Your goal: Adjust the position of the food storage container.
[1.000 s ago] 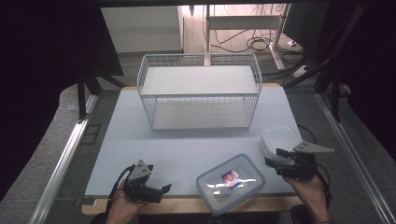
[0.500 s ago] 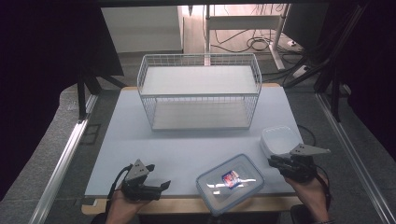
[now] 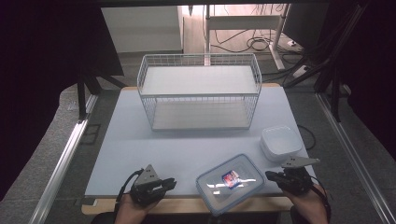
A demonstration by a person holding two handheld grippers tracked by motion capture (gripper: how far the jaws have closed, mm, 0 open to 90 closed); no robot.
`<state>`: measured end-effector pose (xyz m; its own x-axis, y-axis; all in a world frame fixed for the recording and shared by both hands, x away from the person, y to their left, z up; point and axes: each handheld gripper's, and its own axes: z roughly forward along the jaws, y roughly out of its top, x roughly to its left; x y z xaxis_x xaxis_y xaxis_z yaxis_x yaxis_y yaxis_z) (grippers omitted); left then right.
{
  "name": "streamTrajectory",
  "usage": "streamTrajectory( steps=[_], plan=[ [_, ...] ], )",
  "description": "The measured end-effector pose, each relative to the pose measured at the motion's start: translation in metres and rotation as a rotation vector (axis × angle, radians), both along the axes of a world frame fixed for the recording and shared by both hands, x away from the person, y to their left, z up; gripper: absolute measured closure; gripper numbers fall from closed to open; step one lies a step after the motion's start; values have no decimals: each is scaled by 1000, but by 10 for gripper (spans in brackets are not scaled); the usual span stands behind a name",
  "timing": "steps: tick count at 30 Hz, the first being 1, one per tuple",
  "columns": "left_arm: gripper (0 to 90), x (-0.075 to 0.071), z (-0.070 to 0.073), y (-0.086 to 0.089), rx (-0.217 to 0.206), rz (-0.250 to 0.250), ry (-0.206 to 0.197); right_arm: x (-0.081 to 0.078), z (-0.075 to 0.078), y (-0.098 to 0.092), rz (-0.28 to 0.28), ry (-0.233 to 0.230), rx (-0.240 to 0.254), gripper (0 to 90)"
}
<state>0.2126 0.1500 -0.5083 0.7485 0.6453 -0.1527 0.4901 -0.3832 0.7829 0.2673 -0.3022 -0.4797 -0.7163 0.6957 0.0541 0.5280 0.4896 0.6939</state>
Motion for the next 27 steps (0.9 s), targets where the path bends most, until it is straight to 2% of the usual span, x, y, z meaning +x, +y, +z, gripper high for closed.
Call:
streamTrajectory(
  steps=[4,8,12,15,17,18,19,27],
  plan=[
    [898,-5,0,-12,7,-35,14,-10,-5,0,21,43,1,892],
    [898,-11,-5,-26,5,-73,54,-17,-7,3,45,70,-6,894],
    [897,-13,-7,-35,-3,-99,75,-18,-8,4,50,74,-12,895],
    [894,-15,-9,-42,2,-118,92,-17,-9,7,74,89,12,893],
    [890,-14,-11,-45,10,-118,103,-16,-9,13,111,98,39,892],
    [881,-14,-12,-46,14,-111,106,-15,-11,23,129,87,1,886],
    [877,-13,-13,-47,12,-104,114,-15,-12,27,143,89,-8,885],
    [876,-10,-13,-44,14,-80,108,-13,-19,55,224,125,-14,888]
  ],
)
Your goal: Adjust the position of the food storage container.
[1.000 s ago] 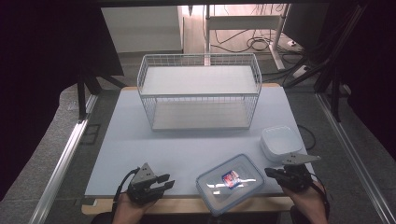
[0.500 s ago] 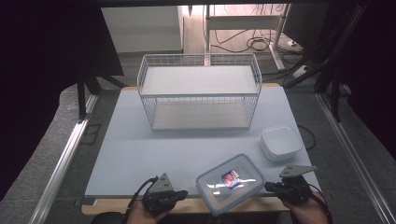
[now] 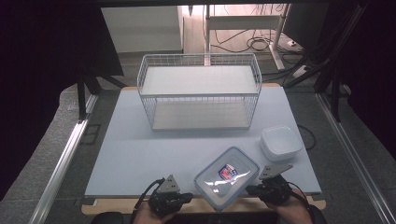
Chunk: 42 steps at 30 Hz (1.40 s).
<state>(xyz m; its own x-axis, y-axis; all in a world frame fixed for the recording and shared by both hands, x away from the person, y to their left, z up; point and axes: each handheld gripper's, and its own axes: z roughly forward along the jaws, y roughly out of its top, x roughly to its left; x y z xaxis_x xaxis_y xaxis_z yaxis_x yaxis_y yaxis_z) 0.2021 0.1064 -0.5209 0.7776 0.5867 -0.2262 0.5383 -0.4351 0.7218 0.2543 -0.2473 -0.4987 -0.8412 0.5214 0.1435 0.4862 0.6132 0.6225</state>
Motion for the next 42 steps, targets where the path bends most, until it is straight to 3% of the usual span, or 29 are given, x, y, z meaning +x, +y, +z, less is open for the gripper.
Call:
streamTrajectory(
  steps=[5,7,13,15,16,17,18,19,22,24,26,28,29,31,32,36,38,39,42],
  plan=[
    [871,2,2,9,4,43,-14,-1,-4,22,75,14,11,898],
    [867,5,3,17,12,83,-24,0,-6,37,118,16,16,898],
    [869,11,5,37,3,159,-34,4,-9,65,182,-6,18,898],
    [870,14,4,47,-5,197,-25,6,-9,84,210,-27,21,898],
    [870,14,4,47,-5,197,-25,6,-9,84,210,-27,21,898],
    [870,16,3,51,-8,208,-14,10,-10,98,229,-39,24,898],
    [870,16,3,51,-8,208,-14,10,-10,98,229,-39,24,898],
    [870,17,2,54,-11,214,-11,15,-10,112,245,-50,15,898],
    [870,18,1,56,-11,218,-9,25,-9,131,256,-61,12,899],
    [870,19,1,57,-10,220,-9,28,-8,135,254,-67,18,899],
    [877,20,-1,60,-18,217,7,28,-7,133,246,-75,15,898],
    [887,23,-2,63,-28,218,25,23,0,114,215,-98,16,898],
    [887,23,-3,63,-27,219,28,23,0,114,215,-98,16,898],
    [876,25,-2,62,-24,222,25,19,6,85,155,-109,9,897],
    [867,25,-2,62,-24,222,25,19,6,85,155,-109,9,897],
    [843,29,1,60,-21,223,5,20,17,45,60,-147,-15,897],
    [842,35,0,59,-16,236,8,30,22,21,-42,-172,-24,898],
    [842,40,-1,58,-19,237,13,30,22,21,-42,-172,-24,898],
    [847,57,-2,50,-26,235,21,52,17,14,-102,-136,19,897]
  ],
)
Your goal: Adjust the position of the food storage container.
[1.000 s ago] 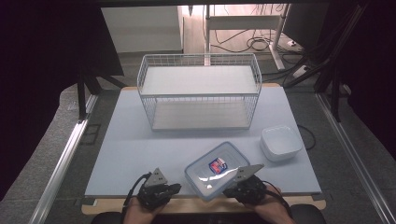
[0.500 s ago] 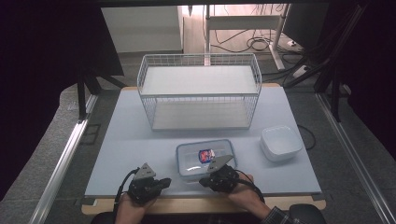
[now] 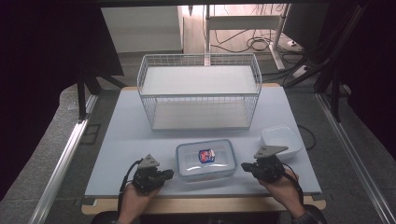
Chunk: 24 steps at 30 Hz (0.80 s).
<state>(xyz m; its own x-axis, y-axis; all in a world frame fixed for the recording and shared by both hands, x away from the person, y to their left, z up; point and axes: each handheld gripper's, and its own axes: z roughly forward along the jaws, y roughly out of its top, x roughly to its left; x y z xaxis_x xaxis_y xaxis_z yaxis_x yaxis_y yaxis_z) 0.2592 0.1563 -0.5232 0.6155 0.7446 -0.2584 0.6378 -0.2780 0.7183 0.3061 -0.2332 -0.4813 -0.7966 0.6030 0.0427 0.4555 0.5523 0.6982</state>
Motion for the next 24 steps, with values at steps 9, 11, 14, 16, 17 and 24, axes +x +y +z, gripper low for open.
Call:
streamTrajectory(
  steps=[9,11,14,16,17,24],
  plan=[
    [887,18,0,-6,95,29,-8,12,-8,18,21,33,-12,899],
    [891,21,1,-4,113,41,-15,7,-11,27,37,13,-48,899],
    [892,21,1,1,82,34,-5,5,-10,31,41,-2,-60,898],
    [891,20,2,0,88,34,-9,6,-10,30,41,1,-52,898],
    [891,18,2,-1,91,28,-11,7,-11,28,39,13,-34,898],
    [887,11,3,-4,96,-3,-20,8,-11,24,29,-11,-48,897]
  ],
)
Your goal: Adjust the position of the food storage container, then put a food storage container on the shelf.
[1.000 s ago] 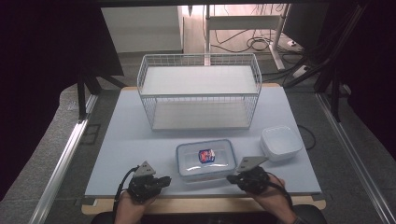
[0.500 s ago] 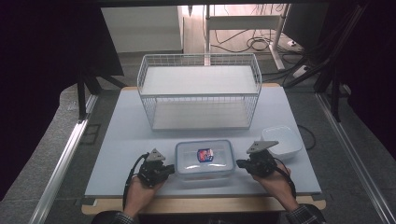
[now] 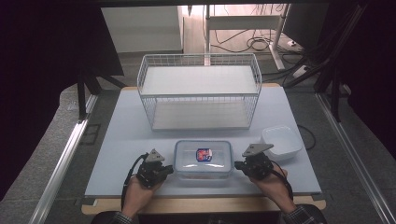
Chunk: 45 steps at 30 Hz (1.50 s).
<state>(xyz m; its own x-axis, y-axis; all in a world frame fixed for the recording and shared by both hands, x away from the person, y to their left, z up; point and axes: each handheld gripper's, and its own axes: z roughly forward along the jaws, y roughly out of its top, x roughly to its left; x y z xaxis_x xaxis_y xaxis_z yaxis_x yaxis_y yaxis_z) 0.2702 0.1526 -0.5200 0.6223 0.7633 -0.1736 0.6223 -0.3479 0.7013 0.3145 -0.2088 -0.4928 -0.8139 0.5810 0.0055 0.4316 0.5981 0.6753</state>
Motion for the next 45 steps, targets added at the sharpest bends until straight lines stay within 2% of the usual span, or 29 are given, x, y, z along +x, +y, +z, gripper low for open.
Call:
streamTrajectory(
  steps=[1,2,4,6,7,11,12,13,14,15,16,17,20,23,25,28,30,32,35,38,39,41,43,45],
  plan=[
    [876,0,0,0,0,0,0,0,0,0,0,0,0,897],
    [853,-1,2,3,-18,0,1,0,1,0,3,-4,-4,893],
    [828,-3,3,5,-18,13,-6,-1,2,-1,0,-8,-4,882],
    [763,-9,6,12,-2,50,-44,-2,7,-6,-10,-33,0,846],
    [706,-11,7,16,-8,61,-60,-2,9,-10,-15,-40,11,816],
    [411,-16,11,27,-1,82,-112,-2,11,-25,-38,-30,52,620],
    [375,-16,11,29,-1,82,-117,-3,11,-28,-42,-30,58,557],
    [339,-16,11,31,-8,82,-118,-4,10,-29,-39,-28,64,488],
    [242,-16,10,33,-19,78,-115,-7,10,-30,-19,-30,68,370],
    [242,-16,9,34,-26,73,-111,-7,10,-30,-19,-30,68,370],
    [191,-16,7,36,-38,65,-105,-9,9,-29,3,-46,70,287],
    [152,-16,7,36,-38,65,-105,-9,9,-29,3,-46,70,287],
    [123,-16,6,36,-46,55,-82,-8,8,-28,22,-42,92,197],
    [104,-16,7,34,-49,41,-81,-6,7,-29,15,-36,109,165],
    [91,-17,8,33,-50,28,-95,-6,8,-29,16,-34,117,150],
    [75,-18,9,30,-44,-2,-140,-6,10,-28,21,-33,124,121],
    [72,-17,9,28,-28,-21,-158,-6,11,-26,23,-45,121,92],
    [62,-16,9,26,-28,-36,-147,-6,13,-24,16,-38,133,49],
    [63,-11,16,21,-51,-44,-109,-6,17,-20,19,-29,151,28],
    [58,-8,21,17,-39,-52,-106,-6,19,-17,17,-17,161,19],
    [52,-6,23,15,-24,-50,-102,-6,20,-14,14,-8,161,19],
    [45,-2,27,11,-29,-63,-91,-6,20,-9,21,-3,143,20],
    [45,4,30,9,-60,-72,-64,-5,20,-5,16,2,116,29],
    [47,9,33,7,-63,-73,-62,-3,21,-2,13,26,116,44]
  ],
)
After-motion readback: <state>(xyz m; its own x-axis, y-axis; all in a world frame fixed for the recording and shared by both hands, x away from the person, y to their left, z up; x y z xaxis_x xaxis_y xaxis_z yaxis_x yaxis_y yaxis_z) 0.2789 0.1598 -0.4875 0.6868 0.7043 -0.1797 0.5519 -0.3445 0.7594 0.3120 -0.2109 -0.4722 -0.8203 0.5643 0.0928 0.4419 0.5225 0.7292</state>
